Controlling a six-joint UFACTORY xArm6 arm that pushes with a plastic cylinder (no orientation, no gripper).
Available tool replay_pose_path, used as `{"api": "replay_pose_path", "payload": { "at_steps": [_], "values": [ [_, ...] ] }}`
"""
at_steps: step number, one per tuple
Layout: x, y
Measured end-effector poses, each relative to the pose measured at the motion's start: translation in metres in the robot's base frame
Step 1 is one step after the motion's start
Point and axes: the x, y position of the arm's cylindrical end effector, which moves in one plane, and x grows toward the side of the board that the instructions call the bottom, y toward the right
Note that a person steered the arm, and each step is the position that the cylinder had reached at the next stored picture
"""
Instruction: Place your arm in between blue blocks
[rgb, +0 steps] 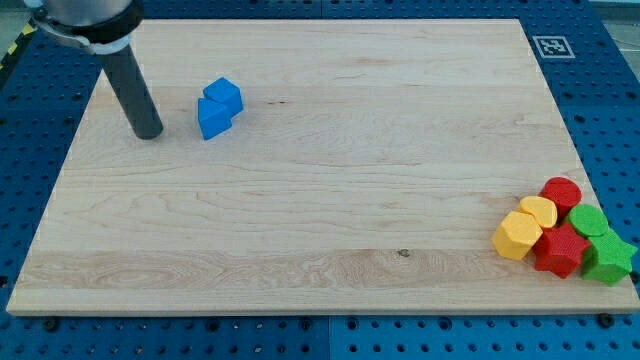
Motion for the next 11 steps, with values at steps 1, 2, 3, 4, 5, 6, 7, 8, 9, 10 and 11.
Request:
{"api": "replay_pose_path", "payload": {
  "at_steps": [1, 2, 3, 4, 5, 6, 7, 8, 9, 10, 11],
  "values": [
    [-0.005, 0.005],
    [-0.005, 0.026],
    [-0.005, 0.044],
    [-0.011, 0.055],
    [-0.022, 0.062],
    [-0.026, 0.068],
    [-0.038, 0.068],
    [-0.048, 0.076],
    [-0.050, 0.089],
    [-0.050, 0.099],
    [-0.051, 0.101]
  ]
}}
